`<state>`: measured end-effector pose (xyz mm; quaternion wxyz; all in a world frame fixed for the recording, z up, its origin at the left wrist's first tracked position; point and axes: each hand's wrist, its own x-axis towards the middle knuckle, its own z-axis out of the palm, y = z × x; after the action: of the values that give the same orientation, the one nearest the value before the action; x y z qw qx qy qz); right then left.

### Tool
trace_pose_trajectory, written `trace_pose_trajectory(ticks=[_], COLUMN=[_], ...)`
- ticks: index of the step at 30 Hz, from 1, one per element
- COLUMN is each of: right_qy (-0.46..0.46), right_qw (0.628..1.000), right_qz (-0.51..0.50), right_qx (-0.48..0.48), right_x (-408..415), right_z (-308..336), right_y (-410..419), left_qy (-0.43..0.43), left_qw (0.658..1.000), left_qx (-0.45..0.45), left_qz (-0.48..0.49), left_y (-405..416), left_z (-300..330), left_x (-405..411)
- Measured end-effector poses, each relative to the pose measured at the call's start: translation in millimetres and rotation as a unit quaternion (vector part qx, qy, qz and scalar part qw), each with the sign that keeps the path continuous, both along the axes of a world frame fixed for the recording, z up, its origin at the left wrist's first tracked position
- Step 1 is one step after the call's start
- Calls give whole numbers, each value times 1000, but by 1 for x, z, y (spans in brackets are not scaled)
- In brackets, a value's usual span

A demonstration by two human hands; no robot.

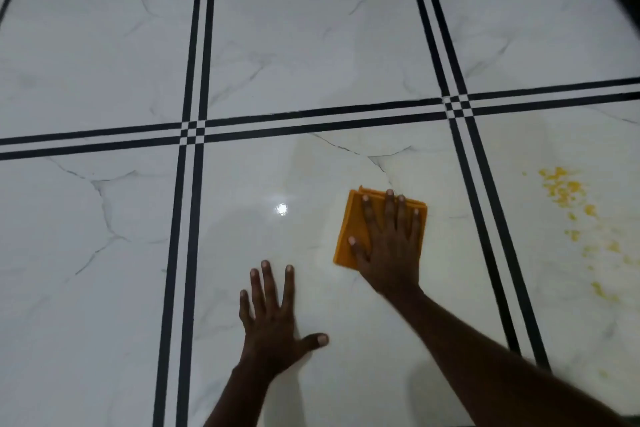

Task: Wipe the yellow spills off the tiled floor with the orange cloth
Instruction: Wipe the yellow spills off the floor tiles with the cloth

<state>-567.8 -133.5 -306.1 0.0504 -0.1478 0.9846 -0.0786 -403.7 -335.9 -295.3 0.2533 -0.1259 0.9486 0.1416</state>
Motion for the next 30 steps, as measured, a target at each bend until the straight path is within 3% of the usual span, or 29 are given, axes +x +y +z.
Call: trace_pose_trajectory(ticks=[8, 11, 16, 20, 22, 25, 30], right_qy=[47, 52, 31, 44, 54, 69, 75], right_qw=[999, 999, 997, 977, 986, 997, 955], right_qz=[-2, 1, 75, 206, 156, 3, -287], right_qx=[14, -8, -12, 12, 17, 28, -22], right_x=[-146, -113, 20, -7, -48, -63, 44], right_z=[-22, -22, -17, -18, -20, -20, -16], right_y=[-39, -48, -49, -15, 9, 54, 10], left_qy=[125, 114, 132, 179, 202, 223, 196], left_qw=[992, 993, 990, 981, 976, 972, 978], left_qx=[-25, -26, -47, -73, -74, -59, -45], left_qz=[15, 6, 17, 14, -2, -34, -52], left_y=[3, -1, -10, -15, -12, 1, 17], left_z=[-22, -18, -4, -1, -5, -9, -15], left_x=[5, 7, 3, -19, -29, -53, -103])
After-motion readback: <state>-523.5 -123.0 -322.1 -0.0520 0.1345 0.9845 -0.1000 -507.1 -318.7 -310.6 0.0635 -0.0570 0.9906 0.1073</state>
